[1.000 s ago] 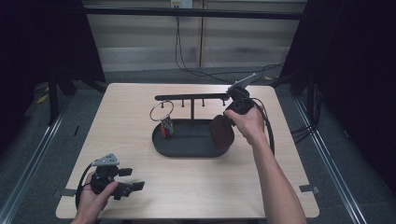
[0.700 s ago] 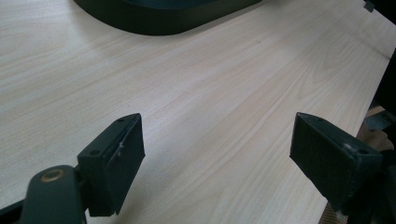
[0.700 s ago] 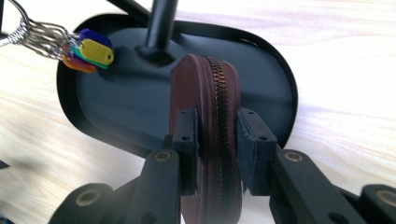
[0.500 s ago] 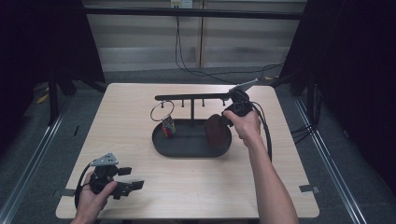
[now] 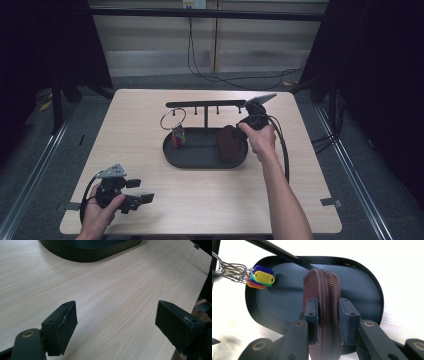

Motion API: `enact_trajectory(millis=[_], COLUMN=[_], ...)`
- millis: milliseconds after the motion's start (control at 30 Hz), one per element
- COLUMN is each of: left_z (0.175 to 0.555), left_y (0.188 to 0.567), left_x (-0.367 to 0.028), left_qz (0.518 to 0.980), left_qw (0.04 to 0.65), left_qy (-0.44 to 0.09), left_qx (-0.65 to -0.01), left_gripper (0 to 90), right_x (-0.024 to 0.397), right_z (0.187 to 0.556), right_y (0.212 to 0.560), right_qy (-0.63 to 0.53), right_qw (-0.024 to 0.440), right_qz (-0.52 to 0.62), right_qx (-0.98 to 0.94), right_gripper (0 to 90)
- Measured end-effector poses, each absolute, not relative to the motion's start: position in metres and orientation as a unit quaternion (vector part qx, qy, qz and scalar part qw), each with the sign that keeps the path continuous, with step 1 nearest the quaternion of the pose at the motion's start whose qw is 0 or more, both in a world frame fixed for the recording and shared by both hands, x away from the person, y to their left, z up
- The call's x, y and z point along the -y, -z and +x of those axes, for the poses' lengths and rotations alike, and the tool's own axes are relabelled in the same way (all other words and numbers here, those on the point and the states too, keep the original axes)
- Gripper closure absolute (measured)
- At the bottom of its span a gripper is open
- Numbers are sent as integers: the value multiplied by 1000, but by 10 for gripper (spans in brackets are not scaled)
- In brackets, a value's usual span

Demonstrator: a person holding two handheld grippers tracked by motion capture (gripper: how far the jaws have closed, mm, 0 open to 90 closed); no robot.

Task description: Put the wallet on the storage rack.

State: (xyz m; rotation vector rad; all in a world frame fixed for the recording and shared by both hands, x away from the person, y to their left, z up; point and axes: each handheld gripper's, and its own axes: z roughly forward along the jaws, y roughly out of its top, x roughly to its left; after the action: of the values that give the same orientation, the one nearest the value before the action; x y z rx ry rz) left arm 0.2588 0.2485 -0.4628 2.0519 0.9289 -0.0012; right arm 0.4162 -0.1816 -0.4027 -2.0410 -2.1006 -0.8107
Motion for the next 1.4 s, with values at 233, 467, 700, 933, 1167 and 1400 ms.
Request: enact_trajectory(millis=[233, 467, 700, 933, 1167, 1400], left_z=[260, 259, 260, 260, 260, 259], left_y=[463, 464, 464, 464, 464, 464], left_x=[-248, -248, -247, -247, -246, -247], left_qz=[824, 823, 824, 825, 827, 826], left_qw=[429, 428, 427, 427, 426, 427], left_qy=[2, 6, 5, 8, 9, 9], left_qx=[-371, -373, -372, -370, -367, -367], left_gripper=[176, 177, 176, 176, 177, 177], right_x=[183, 186, 189, 192, 194, 195], right_z=[416, 417, 416, 416, 412, 404], right_y=[418, 428, 430, 435, 430, 423], right_qy=[272, 291, 286, 267, 281, 285], right_qw=[54, 59, 50, 38, 30, 16], right_qz=[-676, -682, -684, -690, -686, -672], right_qx=[683, 669, 669, 672, 671, 683], right_gripper=[705, 682, 625, 530, 445, 316])
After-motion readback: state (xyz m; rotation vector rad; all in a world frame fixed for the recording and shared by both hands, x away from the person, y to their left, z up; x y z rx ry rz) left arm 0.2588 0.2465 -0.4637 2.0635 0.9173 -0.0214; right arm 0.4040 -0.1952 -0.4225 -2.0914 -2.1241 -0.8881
